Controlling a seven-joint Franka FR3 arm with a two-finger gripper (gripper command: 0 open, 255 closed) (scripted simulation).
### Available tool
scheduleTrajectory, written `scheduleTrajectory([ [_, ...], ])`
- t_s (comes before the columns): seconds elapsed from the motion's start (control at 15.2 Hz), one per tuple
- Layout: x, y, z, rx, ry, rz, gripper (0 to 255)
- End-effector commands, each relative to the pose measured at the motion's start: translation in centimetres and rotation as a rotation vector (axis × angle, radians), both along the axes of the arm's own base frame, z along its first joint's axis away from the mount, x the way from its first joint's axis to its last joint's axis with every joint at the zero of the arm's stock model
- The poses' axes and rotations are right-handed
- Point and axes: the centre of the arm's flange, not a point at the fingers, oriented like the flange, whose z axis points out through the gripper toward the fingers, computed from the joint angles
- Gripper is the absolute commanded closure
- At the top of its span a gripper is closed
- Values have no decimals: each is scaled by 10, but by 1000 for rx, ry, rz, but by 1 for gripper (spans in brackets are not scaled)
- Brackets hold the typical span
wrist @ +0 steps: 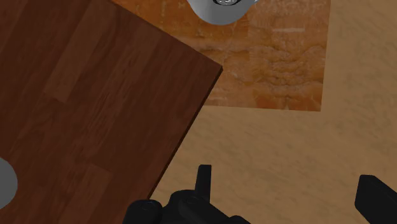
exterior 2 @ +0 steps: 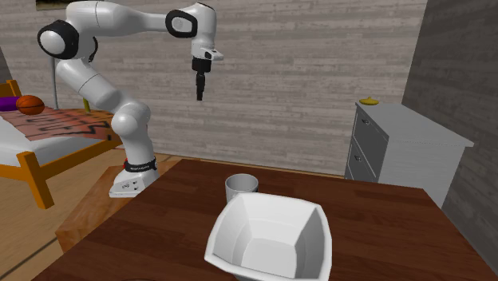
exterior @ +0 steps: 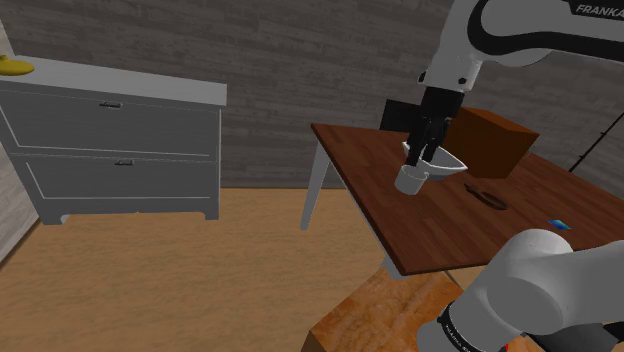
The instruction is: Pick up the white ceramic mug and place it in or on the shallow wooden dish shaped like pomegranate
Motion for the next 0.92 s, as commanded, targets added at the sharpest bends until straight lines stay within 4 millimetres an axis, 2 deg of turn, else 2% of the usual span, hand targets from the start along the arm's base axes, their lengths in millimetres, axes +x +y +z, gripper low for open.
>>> scheduleTrajectory([
  [0.0, 0, 0, 0, 0, 0, 0, 0],
  [0.86, 45, -125, -89, -83, -12, 19, 0],
])
